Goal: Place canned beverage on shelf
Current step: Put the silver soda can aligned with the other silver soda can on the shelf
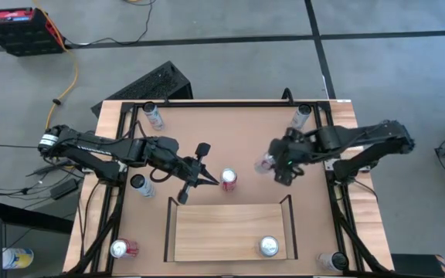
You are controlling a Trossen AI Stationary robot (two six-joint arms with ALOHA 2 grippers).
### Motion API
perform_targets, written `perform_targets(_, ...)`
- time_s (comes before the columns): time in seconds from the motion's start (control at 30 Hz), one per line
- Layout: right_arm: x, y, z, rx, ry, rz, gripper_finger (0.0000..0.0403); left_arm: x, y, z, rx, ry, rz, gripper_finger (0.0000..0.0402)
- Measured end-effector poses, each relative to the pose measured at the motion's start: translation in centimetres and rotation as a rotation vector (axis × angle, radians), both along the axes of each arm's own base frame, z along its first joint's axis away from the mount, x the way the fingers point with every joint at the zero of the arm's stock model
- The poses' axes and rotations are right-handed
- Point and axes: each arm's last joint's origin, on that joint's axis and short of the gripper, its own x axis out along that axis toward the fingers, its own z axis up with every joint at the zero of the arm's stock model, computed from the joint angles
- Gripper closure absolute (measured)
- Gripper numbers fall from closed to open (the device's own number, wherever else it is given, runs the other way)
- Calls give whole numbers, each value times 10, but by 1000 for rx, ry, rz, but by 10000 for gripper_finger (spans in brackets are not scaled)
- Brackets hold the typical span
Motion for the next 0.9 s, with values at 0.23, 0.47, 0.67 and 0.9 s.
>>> perform_targets(0.23, 26, 53, -12, 35, 75, 161, 98, -1, 0, -2, 11, 18, -2, 401)
perform_targets(0.47, 30, 91, -24, 93, 116, 181, 98, -1, 0, -2, 27, 13, -7, 401)
perform_targets(0.67, 34, 104, -36, 139, 161, 169, 98, 0, 0, -2, 26, 12, -7, 401)
perform_targets(0.9, 35, 108, -39, 163, 172, 131, 98, -1, 0, -2, 20, 13, -15, 401)
